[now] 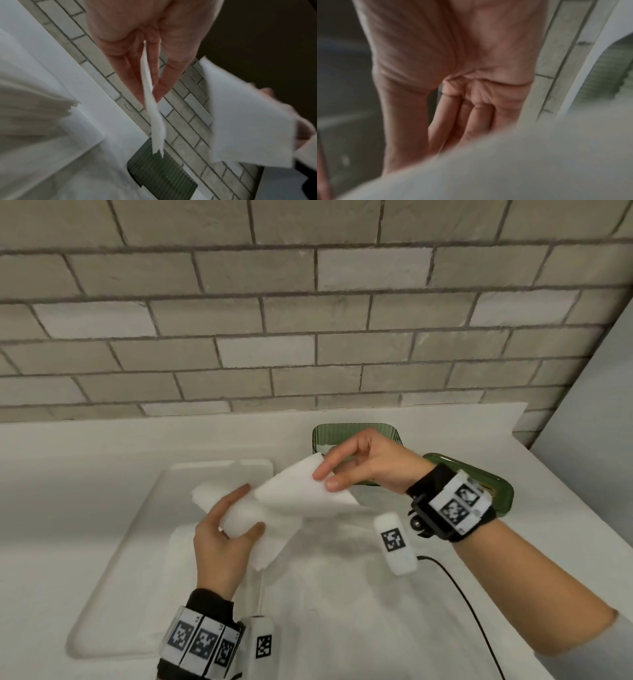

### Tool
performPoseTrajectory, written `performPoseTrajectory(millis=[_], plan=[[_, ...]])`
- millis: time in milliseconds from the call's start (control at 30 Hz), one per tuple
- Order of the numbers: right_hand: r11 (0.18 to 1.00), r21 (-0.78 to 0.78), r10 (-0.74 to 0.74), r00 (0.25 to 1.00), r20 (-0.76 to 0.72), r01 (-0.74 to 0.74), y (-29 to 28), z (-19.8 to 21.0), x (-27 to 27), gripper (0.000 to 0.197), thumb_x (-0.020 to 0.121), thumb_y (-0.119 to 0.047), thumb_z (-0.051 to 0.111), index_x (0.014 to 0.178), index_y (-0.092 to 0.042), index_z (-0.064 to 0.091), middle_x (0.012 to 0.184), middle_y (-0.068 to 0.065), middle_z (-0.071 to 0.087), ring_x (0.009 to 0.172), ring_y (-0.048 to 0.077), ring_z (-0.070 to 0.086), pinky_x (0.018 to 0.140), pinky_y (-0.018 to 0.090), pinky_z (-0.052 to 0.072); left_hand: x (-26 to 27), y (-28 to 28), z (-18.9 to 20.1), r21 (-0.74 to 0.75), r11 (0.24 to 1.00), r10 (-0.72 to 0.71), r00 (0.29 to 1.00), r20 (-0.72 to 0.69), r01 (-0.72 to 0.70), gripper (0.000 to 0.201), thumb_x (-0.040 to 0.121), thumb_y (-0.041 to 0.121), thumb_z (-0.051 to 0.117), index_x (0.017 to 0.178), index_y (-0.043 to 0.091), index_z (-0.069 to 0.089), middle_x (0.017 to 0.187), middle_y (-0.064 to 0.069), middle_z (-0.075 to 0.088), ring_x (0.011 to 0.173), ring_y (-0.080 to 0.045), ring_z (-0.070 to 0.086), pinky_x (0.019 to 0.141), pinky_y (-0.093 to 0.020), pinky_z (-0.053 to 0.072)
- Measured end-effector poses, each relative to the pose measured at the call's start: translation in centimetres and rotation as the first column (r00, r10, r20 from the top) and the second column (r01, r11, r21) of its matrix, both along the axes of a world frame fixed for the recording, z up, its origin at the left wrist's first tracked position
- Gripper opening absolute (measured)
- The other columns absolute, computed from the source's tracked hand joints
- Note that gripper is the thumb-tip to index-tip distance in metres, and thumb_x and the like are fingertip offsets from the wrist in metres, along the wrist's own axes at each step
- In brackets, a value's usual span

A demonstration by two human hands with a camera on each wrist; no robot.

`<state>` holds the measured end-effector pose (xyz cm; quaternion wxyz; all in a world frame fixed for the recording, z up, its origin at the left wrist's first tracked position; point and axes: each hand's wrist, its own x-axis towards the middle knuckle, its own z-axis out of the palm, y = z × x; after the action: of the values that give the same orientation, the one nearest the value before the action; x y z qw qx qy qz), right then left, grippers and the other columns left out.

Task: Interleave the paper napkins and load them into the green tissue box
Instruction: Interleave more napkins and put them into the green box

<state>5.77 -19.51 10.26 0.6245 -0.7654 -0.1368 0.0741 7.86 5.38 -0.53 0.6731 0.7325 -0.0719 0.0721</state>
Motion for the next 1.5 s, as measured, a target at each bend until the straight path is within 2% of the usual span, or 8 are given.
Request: performPoseTrajectory(millis=[167,367,733,900,1000,1067,1233,1500], plan=[[0.996,0.088,0.004,0.998,0.06,-0.01,0.7,2.7,-1.5,0.029,0.069,0.012,0.075,0.089,-0.009,0.076,0.083,0.002,0.075,0.067,0.016,0.065,0.076,0.02,0.052,-0.8,-2.5,1.5,-0.145,0.972,-0.19,0.982,-0.017,0.185,0.013,0.088,-0.006,0.066,0.097,0.001,0.073,0.082,-0.007,0.077,0.073,-0.004,0.066,0.065,-0.019,0.052],[0.98,-0.045,-0.189,0.978,0.092,0.193,2.0,0.9,-1.1,0.029,0.068,0.001,0.084,0.094,-0.009,0.077,0.067,0.017,0.069,0.064,0.023,0.052,0.07,0.027,0.049,-2.3,-3.0,3.8,-0.595,0.748,-0.469,0.869,-0.16,0.294,0.071,0.091,0.062,0.025,0.121,0.015,0.068,0.12,-0.009,0.072,0.112,-0.02,0.069,0.086,-0.028,0.059],[0.97,-0.085,-0.222,0.973,0.068,0.227,3.9,-0.1,-0.3,0.023,0.074,-0.003,0.081,0.096,-0.009,0.074,0.067,-0.009,0.072,0.062,0.013,0.066,0.064,0.026,0.058,-2.4,-0.8,2.8,-0.381,0.897,-0.272,0.96,-0.073,0.225,0.035,0.081,-0.003,0.069,0.116,-0.001,0.066,0.111,-0.012,0.075,0.105,-0.032,0.071,0.075,-0.029,0.059],[0.893,-0.237,-0.406,0.911,-0.065,0.382,0.6,-4.4,2.2,0.017,0.082,-0.008,0.075,0.099,-0.007,0.073,0.093,0.011,0.072,0.072,0.022,0.069,0.064,0.024,0.058,-2.1,2.5,2.2,-0.321,0.94,-0.125,0.992,-0.01,0.115,0.084,0.081,-0.008,0.071,0.145,0.037,0.041,0.132,-0.001,0.064,0.116,-0.022,0.065,0.089,-0.038,0.058],[0.768,-0.628,-0.318,0.926,-0.202,0.126,-1.2,-8.1,3.4,0.032,0.082,-0.015,0.075,0.113,-0.007,0.07,0.089,0.002,0.069,0.077,0.02,0.064,0.062,0.02,0.051,-2.6,4.0,2.1,-0.314,0.946,-0.067,0.997,0.04,0.076,0.104,0.083,-0.014,0.067,0.15,0.05,0.02,0.117,0.03,0.066,0.105,-0.004,0.068,0.084,-0.025,0.059],[0.662,-0.749,-0.303,0.925,-0.231,0.03,-1.3,-10.4,3.6,0.045,0.079,-0.021,0.078,0.121,-0.012,0.066,0.105,0.001,0.066,0.09,0.016,0.061,0.07,0.019,0.048,-3.0,4.7,1.9,-0.251,0.967,-0.02,0.998,0.054,0.033,0.094,0.083,-0.013,0.067,0.15,0.041,0.029,0.108,0.04,0.064,0.099,0.005,0.066,0.078,-0.013,0.055],[0.584,-0.798,-0.363,0.927,-0.091,0.15,-0.3,-13.8,5.0,0.054,0.075,-0.037,0.079,0.121,-0.014,0.064,0.106,-0.001,0.056,0.103,0.017,0.055,0.084,0.021,0.039,-3.2,6.3,0.3,-0.147,0.989,-0.012,0.999,-0.04,0.006,0.031,0.083,-0.003,0.073,0.108,0.016,0.075,0.111,0.003,0.074,0.106,-0.015,0.068,0.071,-0.012,0.054],[0.661,-0.719,-0.357,0.933,-0.05,0.215,0.5,-14.7,5.8,0.015,0.076,-0.018,0.078,0.089,-0.013,0.072,0.085,-0.002,0.065,0.084,0.015,0.06,0.074,0.023,0.046,-3.1,6.0,-0.6,-0.157,0.988,-0.013,0.996,-0.094,-0.002,0.028,0.079,-0.003,0.077,0.098,0.017,0.078,0.102,-0.002,0.076,0.095,-0.018,0.072,0.065,-0.019,0.057]])
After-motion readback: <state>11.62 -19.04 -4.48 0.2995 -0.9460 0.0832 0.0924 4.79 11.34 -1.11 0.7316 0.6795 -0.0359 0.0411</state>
